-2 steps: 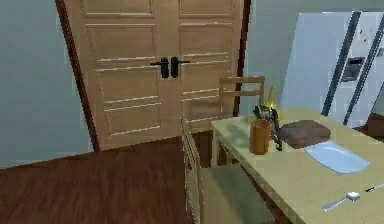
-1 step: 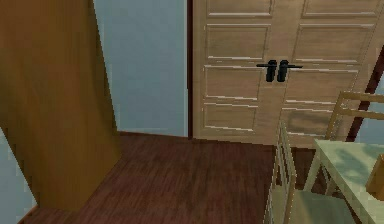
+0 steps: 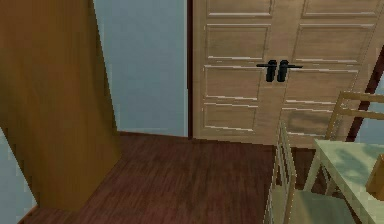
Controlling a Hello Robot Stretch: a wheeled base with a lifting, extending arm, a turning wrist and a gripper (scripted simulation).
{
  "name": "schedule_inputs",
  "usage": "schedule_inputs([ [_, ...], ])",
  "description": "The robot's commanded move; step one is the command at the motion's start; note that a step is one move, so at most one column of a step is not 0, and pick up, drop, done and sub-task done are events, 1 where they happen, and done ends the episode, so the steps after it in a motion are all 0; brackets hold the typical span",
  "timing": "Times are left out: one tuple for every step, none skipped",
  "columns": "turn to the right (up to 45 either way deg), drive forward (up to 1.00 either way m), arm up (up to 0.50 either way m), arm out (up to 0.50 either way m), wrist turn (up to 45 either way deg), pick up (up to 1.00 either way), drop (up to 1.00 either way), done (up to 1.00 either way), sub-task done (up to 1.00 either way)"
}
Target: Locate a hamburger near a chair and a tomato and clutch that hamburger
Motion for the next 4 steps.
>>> schedule_inputs([
  [0.0, 0.00, 0.34, 0.00, 0.0, 0.00, 0.00, 0.00, 0.00],
  [0.0, 0.00, 0.00, 0.46, 0.0, 0.00, 0.00, 0.00, 0.00],
  [0.0, 0.00, 0.00, 0.00, 45.0, 0.00, 0.00, 0.00, 0.00],
  [0.0, 0.00, 0.00, 0.00, 45.0, 0.00, 0.00, 0.00, 0.00],
])
